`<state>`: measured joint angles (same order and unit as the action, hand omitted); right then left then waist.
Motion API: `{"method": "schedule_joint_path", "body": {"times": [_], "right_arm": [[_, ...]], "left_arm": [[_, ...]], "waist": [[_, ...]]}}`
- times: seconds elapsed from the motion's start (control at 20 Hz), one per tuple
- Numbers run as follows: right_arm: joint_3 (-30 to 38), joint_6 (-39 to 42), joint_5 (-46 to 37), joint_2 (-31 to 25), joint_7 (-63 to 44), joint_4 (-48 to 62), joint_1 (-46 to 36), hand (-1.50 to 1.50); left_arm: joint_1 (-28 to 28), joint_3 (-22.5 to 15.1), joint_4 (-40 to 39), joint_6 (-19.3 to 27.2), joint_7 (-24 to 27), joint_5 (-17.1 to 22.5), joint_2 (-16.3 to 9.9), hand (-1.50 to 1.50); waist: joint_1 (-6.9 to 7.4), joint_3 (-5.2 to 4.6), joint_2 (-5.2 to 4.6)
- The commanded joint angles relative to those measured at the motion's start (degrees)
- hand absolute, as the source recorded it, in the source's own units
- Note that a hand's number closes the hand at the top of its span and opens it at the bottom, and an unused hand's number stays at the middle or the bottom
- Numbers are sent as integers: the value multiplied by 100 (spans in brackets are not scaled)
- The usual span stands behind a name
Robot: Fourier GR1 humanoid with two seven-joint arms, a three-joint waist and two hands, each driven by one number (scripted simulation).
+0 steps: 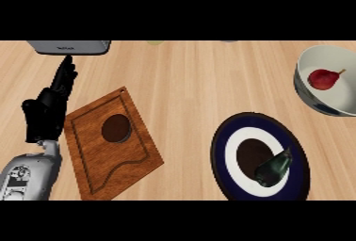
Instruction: Pick the pear from the plate and place it in the bowl
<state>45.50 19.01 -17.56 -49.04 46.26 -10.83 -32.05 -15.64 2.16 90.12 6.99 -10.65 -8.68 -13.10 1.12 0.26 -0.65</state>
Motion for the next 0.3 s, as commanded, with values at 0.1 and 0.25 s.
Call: {"method": "schedule_joint_path", "body": {"times": [0.1,0.25], "right_arm": [[-135,352,173,27,222,-198,274,-150],[-79,616,313,-74,369,-183,474,-150]], "left_arm": [[348,23,396,-66,-55,-30,-8,0],[277,179,-192,-100,445,41,-1,0]], "waist": [[-26,-13,40],[-61,-14,32]]}}
